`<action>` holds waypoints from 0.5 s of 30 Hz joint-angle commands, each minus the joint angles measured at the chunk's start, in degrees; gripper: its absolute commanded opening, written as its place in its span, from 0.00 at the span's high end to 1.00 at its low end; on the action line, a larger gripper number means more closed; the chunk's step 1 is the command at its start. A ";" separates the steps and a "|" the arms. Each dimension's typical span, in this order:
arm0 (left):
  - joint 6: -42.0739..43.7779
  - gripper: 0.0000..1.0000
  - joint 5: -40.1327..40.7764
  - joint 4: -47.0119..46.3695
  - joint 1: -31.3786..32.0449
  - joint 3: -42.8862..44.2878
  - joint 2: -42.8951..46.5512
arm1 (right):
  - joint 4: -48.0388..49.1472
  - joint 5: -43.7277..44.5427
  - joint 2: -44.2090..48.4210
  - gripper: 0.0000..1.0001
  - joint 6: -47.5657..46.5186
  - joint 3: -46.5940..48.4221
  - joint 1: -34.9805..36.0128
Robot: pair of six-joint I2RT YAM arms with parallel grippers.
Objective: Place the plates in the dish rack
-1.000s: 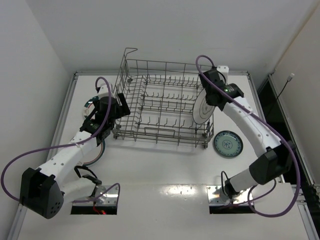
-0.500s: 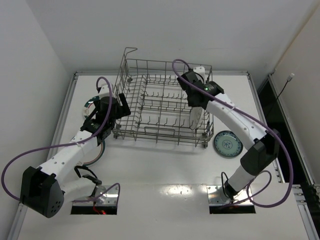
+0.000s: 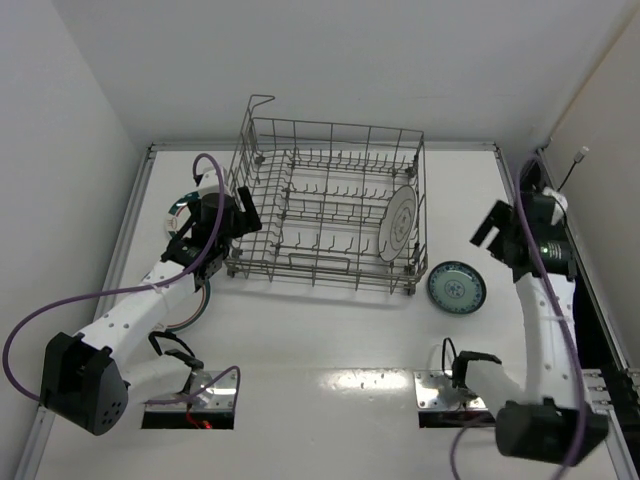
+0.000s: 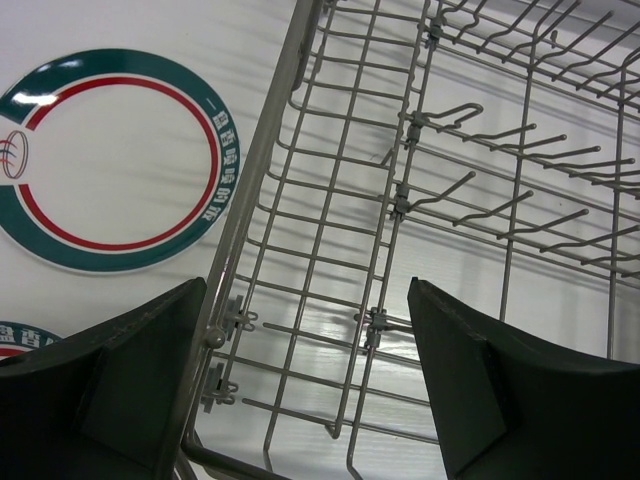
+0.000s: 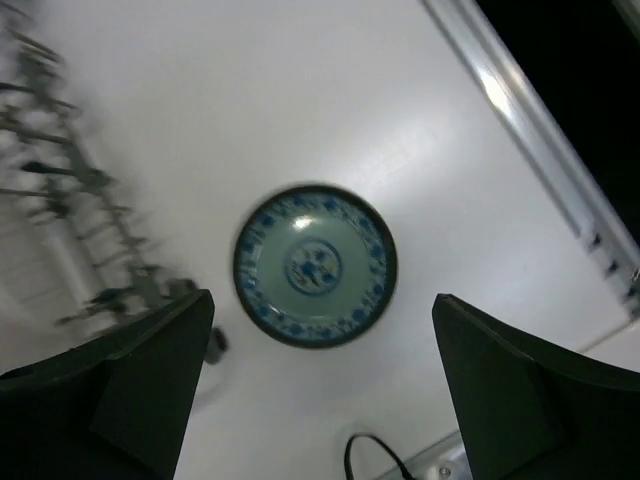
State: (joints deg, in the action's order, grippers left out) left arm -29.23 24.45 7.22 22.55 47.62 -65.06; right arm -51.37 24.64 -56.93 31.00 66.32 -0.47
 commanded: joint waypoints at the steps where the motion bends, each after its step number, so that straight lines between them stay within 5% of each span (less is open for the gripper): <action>1: -0.65 0.22 1.22 -1.42 0.22 1.16 0.63 | 5.22 -27.97 -3.19 0.12 -6.72 -14.09 -19.16; 4: -0.65 0.22 1.22 -1.42 0.22 1.16 0.63 | 9.53 -43.08 -7.57 0.11 -9.99 -22.80 -35.45; 12: -0.65 0.22 0.69 -1.42 0.22 1.16 1.16 | 17.43 -47.84 -20.32 0.11 -8.07 -31.77 -40.83; 15: -0.65 0.22 0.69 -1.42 0.22 1.16 1.16 | 23.59 -52.40 -23.22 0.25 -6.92 -37.40 -40.84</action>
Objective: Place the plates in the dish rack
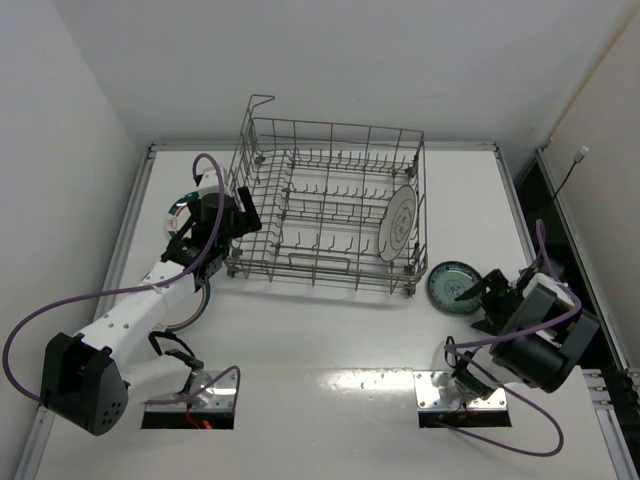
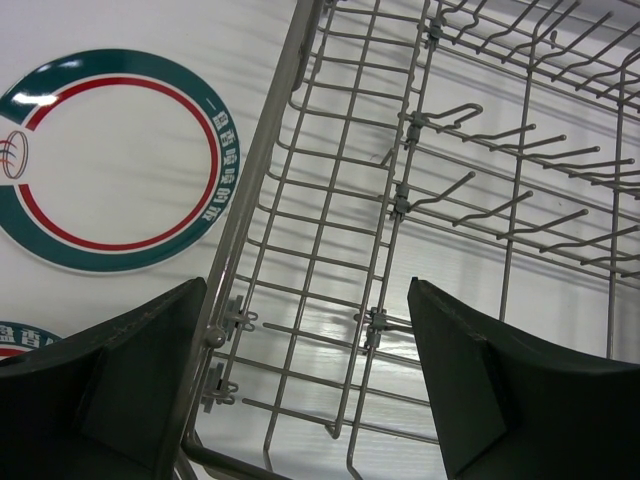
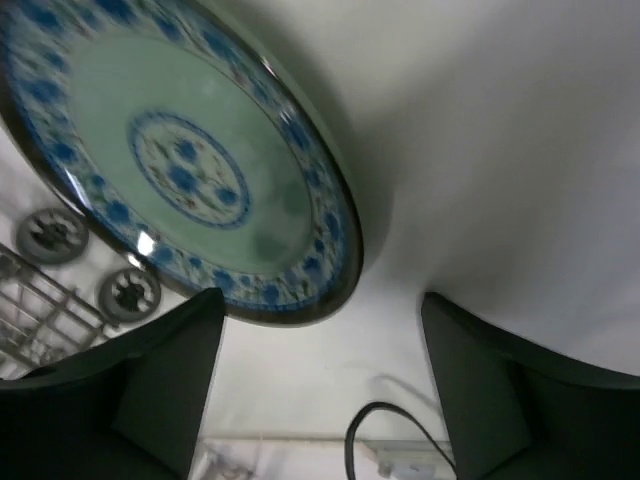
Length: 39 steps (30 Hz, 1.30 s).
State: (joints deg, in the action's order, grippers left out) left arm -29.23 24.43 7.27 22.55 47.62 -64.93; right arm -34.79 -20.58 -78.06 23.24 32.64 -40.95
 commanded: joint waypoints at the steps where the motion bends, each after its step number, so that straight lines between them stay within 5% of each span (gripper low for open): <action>1: -0.65 0.22 0.71 -1.47 0.22 1.16 1.03 | 9.19 -8.07 -3.23 0.31 0.84 -4.60 0.34; 2: -0.65 0.22 0.71 -1.47 0.22 1.16 1.03 | 10.34 -9.03 -5.06 0.51 0.84 -6.17 0.34; 4: -0.65 0.22 0.71 -1.47 0.22 1.16 1.03 | 12.62 -9.66 -6.66 0.66 0.84 -6.80 0.34; 5: -0.65 0.22 0.71 -1.47 0.22 1.16 1.03 | 12.64 -9.66 -7.27 0.82 0.84 -6.80 0.34; 8: -0.65 0.22 0.71 -1.47 0.22 1.16 1.03 | 11.51 -8.61 -8.60 1.00 -0.56 -6.19 -0.36; 12: -0.65 0.22 0.71 -1.47 0.22 1.16 1.03 | 5.80 -6.59 2.09 1.00 2.14 -0.85 0.95; 16: -0.65 0.22 1.24 -1.47 0.22 1.16 0.41 | -7.45 7.25 17.12 1.00 7.16 19.05 5.51; 21: -1.18 0.22 1.24 -1.47 0.22 1.16 -0.11 | -12.85 17.65 18.47 1.00 11.89 40.79 12.01; 32: -1.18 0.22 1.24 -1.47 0.22 1.16 -0.64 | -23.02 55.60 1.55 1.00 28.95 54.79 63.57; 39: -1.18 0.22 1.24 -1.47 0.22 1.16 -0.64 | -35.94 66.53 -16.65 1.00 34.59 67.45 71.96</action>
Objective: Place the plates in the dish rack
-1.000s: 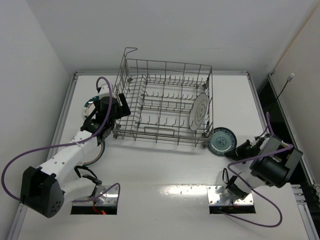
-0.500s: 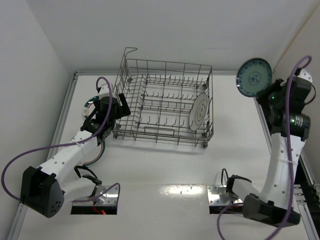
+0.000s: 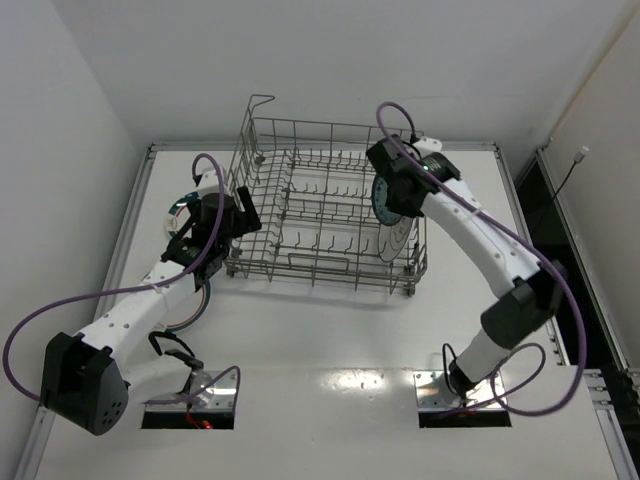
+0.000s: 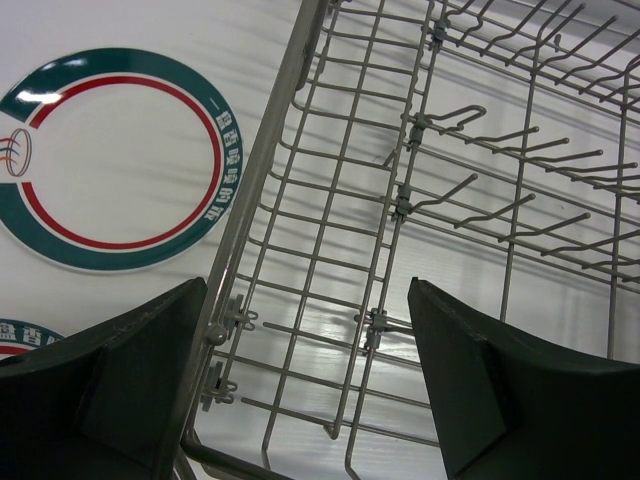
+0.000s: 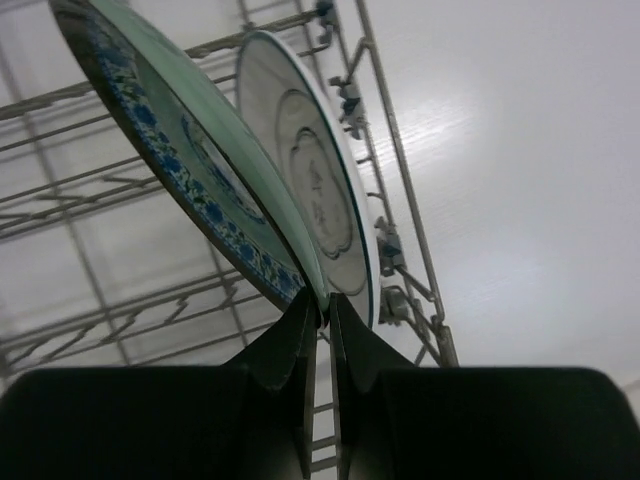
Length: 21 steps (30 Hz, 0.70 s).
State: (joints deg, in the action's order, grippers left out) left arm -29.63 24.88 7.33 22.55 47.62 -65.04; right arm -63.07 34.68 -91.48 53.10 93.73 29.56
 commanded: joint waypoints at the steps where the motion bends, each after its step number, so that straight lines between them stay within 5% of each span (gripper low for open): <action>1: -0.78 0.22 0.78 -1.53 0.22 1.16 -0.53 | -9.95 14.51 -5.35 1.00 6.73 9.85 2.16; 9: -1.31 0.22 0.78 -1.53 0.22 1.16 -0.53 | -17.70 16.04 -16.61 1.00 10.71 17.01 4.72; 21: -1.31 0.22 0.78 -1.00 0.22 1.16 0.00 | -16.65 8.24 -19.52 1.00 16.41 6.82 7.08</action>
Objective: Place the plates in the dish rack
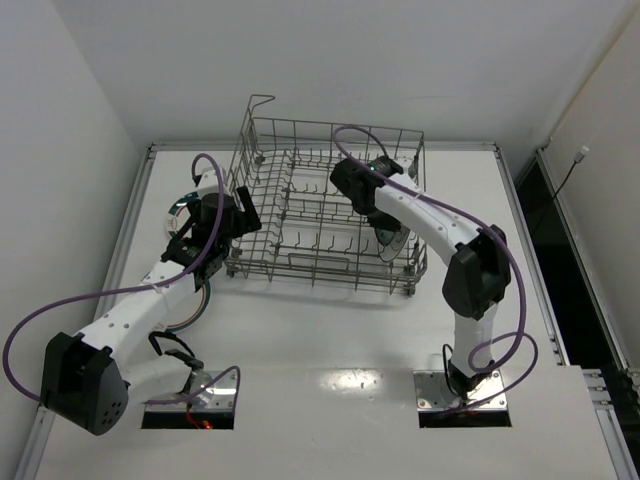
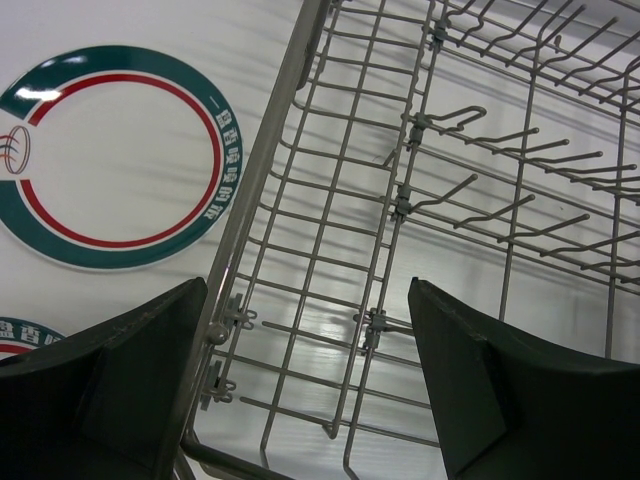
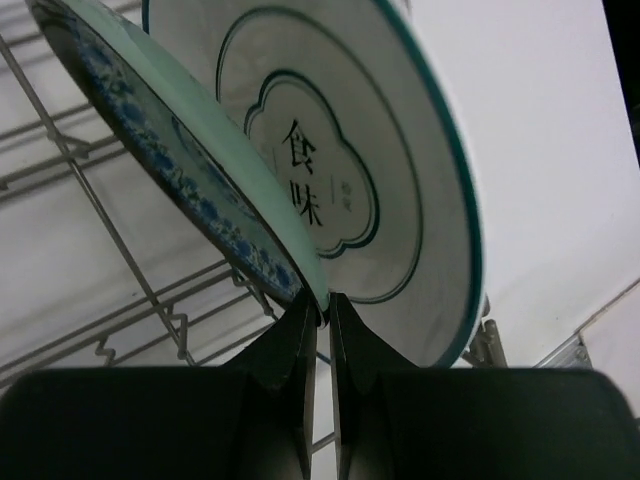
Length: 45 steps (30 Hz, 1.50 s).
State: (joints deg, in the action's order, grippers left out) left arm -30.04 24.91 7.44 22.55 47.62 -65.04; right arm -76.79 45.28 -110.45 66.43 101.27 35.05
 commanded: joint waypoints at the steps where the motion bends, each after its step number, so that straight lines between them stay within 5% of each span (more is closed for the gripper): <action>1: -0.90 0.22 0.76 -1.11 0.22 1.16 0.00 | -1.79 -4.04 -0.55 1.00 2.57 -1.25 1.60; 8: -0.29 0.22 4.70 0.29 2.58 0.11 1.14 | 5.62 -11.18 -2.92 1.00 -0.96 -0.30 3.80; 22: 2.18 0.18 20.44 2.49 11.11 -1.56 4.57 | -3.62 1.12 1.73 1.00 -0.43 10.87 3.18; 33: 2.71 0.18 21.06 1.96 11.64 -2.09 4.57 | -3.63 4.91 3.67 1.00 -2.19 15.80 3.18; 45: 2.71 0.18 21.06 1.43 11.64 -2.09 4.57 | -3.63 5.44 1.82 1.00 -0.34 7.63 3.18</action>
State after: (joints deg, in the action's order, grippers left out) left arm -27.62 44.69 11.05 33.52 45.56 -61.60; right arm -78.08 47.94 -108.95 64.55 109.32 38.02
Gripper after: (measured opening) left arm 0.818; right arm 0.039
